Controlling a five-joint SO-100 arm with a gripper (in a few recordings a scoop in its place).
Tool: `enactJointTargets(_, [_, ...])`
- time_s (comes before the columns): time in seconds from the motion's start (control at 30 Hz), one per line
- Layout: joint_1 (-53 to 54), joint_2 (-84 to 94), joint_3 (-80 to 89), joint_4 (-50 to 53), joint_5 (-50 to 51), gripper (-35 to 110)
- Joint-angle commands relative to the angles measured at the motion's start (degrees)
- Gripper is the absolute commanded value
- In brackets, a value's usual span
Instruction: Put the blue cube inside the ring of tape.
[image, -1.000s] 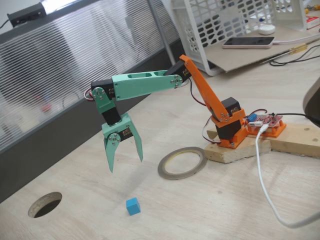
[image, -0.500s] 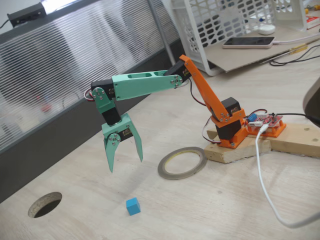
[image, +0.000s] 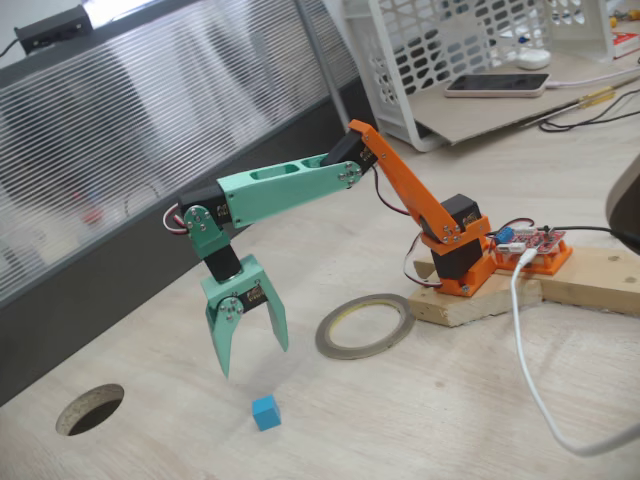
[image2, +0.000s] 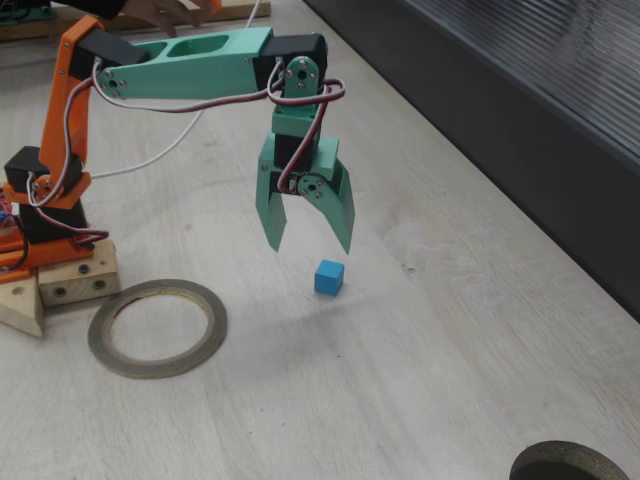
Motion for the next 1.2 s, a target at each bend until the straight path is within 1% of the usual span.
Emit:
enactJointTargets(0.0, [-0.7,0.8,-1.1,0.3,0.4,59])
enactJointTargets(0.27, [-0.6,-6.5,-1.1,0.3,0.6,59])
enactJointTargets(0.53, [-0.3,-7.1,-1.4,0.2,0.6,59])
enactJointTargets(0.7, [-0.2,-8.0,-10.5,0.2,0.8,59])
enactJointTargets(0.83, [-0.2,-14.9,-16.3,0.3,0.9,59])
enactJointTargets(1.17, [-0.2,-16.6,-16.4,0.4,0.9,59])
